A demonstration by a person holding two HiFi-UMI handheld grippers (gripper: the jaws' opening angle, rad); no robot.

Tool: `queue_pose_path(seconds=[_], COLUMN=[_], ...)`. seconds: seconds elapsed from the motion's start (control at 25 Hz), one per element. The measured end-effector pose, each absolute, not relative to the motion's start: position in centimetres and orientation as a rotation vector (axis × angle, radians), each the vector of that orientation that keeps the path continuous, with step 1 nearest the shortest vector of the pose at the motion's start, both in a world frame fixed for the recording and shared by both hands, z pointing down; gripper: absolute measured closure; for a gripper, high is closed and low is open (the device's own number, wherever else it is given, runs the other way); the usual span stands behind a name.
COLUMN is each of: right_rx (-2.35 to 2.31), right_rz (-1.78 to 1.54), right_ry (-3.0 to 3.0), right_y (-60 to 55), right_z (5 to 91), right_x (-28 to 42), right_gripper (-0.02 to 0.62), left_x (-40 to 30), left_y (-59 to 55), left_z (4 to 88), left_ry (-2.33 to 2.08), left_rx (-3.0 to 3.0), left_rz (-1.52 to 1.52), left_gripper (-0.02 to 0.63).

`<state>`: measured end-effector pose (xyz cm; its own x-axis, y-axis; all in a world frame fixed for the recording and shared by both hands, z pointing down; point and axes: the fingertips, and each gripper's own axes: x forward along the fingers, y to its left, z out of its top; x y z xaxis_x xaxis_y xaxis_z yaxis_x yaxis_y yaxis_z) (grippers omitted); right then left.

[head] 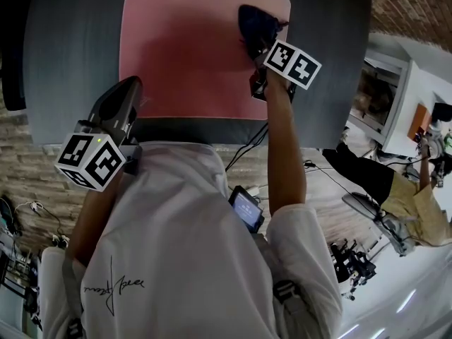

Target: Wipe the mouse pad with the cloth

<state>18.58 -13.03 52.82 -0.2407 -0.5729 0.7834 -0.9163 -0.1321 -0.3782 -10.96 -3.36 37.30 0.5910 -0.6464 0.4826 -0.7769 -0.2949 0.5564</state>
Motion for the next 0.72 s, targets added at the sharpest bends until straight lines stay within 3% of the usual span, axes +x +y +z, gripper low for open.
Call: queue_pose_path(seconds=[0.72], right_rx=[1.584], right_rz=[1.253], right_ry=[-1.838], right_y=[-14.9], right_z=[52.9], right_x=[14.0], right_gripper=[0.482], left_x=[-12.3], left_y=[-3.2], left_z=[37.9], left_ry=[-1.125], left_rx=[2.012], left_rz=[0.215], left_gripper=[0.594])
